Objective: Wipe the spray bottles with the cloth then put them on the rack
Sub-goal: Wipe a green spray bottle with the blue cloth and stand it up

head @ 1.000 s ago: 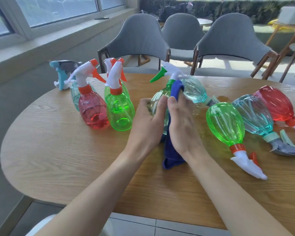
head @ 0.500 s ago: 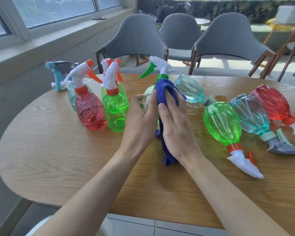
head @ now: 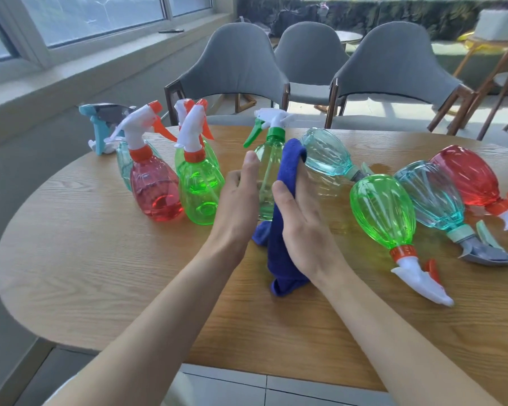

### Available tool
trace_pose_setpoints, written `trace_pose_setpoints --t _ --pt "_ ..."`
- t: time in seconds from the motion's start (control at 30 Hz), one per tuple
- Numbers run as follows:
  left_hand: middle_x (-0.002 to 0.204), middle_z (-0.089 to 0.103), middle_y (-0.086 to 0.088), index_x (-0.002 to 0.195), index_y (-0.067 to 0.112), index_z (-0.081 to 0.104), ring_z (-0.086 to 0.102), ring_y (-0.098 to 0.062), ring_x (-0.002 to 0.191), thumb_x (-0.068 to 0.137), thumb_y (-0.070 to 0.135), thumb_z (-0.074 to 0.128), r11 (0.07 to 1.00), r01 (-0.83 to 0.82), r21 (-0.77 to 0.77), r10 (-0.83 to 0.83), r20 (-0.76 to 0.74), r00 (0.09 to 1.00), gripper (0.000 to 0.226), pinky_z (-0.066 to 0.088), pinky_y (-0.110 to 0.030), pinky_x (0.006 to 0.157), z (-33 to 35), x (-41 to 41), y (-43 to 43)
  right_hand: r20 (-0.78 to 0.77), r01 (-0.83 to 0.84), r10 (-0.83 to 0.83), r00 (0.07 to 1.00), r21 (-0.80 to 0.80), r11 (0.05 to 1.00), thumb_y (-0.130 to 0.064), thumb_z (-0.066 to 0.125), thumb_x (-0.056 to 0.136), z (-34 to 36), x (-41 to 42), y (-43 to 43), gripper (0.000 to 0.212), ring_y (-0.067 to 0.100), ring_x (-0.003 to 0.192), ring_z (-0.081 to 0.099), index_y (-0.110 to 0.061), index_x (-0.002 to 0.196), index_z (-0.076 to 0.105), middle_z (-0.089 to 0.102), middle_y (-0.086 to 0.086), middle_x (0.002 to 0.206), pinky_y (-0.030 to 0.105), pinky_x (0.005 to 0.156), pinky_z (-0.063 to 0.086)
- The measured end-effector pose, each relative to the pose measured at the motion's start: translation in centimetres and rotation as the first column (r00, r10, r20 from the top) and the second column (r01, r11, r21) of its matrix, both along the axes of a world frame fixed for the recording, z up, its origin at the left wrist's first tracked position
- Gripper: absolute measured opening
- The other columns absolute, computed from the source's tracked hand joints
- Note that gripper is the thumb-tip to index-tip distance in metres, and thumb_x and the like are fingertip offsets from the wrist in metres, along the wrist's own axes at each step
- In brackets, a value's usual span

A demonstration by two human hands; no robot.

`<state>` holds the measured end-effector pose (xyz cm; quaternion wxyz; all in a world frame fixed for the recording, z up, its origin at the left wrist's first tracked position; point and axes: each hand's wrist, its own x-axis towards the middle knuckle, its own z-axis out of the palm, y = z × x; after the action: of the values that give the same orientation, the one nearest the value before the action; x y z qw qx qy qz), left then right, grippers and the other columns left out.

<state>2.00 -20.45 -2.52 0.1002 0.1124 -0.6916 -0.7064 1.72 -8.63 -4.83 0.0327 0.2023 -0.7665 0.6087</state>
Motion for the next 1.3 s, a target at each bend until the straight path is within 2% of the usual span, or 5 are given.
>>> trace_pose_setpoints --t 0.27,0.6,0.9,1.13,1.3 --pt "0.130 0.076 -0.011 0.146 0.015 0.063 0.074 -0.029 0.121 0.110 0.060 0.044 0.914 0.189 0.359 -0.209 0.020 0.978 0.061 0.052 -0.054 0.113 0.8 0.8 0.2 0.395 0.078 0.173 0.902 -0.544 0.836 -0.067 0.057 0.097 0.7 -1.9 1.4 0.066 0.027 0.139 0.059 -0.025 0.147 0.062 0.067 0.004 0.145 0.061 0.124 0.035" --pt "0.117 0.078 -0.011 0.120 0.014 0.077 0.076 -0.027 0.100 0.110 0.052 0.040 0.758 0.279 0.589 -0.355 0.015 0.935 0.053 0.062 -0.047 0.087 0.9 0.6 -0.2 0.423 0.104 0.267 0.866 -0.675 0.731 -0.043 0.062 0.102 1.9 -0.9 1.9 0.051 0.033 0.124 0.070 -0.009 0.139 0.067 0.073 0.016 0.133 0.053 0.110 0.052" --pt "0.097 0.083 -0.001 0.111 0.025 0.078 0.081 -0.018 0.088 0.112 0.058 0.035 0.988 0.139 0.064 -0.144 0.079 0.986 0.054 0.067 -0.039 0.074 1.8 1.0 -0.6 0.335 0.067 0.126 0.934 -0.509 0.858 -0.025 0.080 0.093 2.1 0.3 0.9 0.046 0.028 0.120 0.073 -0.016 0.135 0.063 0.076 0.009 0.126 0.055 0.110 0.053" --pt "0.090 0.074 -0.002 0.098 0.014 0.071 0.070 -0.023 0.089 0.109 0.068 0.027 0.939 0.005 -0.343 0.000 0.012 1.000 0.071 0.062 -0.048 0.083 0.6 0.5 -0.6 0.325 0.146 0.010 0.946 -0.451 0.881 -0.031 0.073 0.100 2.5 0.0 0.9 0.035 0.020 0.115 0.073 -0.021 0.133 0.065 0.075 0.008 0.127 0.037 0.100 0.058" --pt "0.100 0.074 0.006 0.114 0.022 0.067 0.071 -0.013 0.095 0.098 0.085 0.034 0.936 0.107 -0.335 -0.106 0.021 0.994 0.073 0.057 -0.045 0.097 0.3 0.6 0.0 0.223 0.177 -0.099 0.970 -0.363 0.915 -0.038 0.062 0.107 2.3 -0.4 0.9 0.021 0.005 0.117 0.067 -0.036 0.128 0.065 0.074 -0.009 0.123 0.030 0.103 0.048"
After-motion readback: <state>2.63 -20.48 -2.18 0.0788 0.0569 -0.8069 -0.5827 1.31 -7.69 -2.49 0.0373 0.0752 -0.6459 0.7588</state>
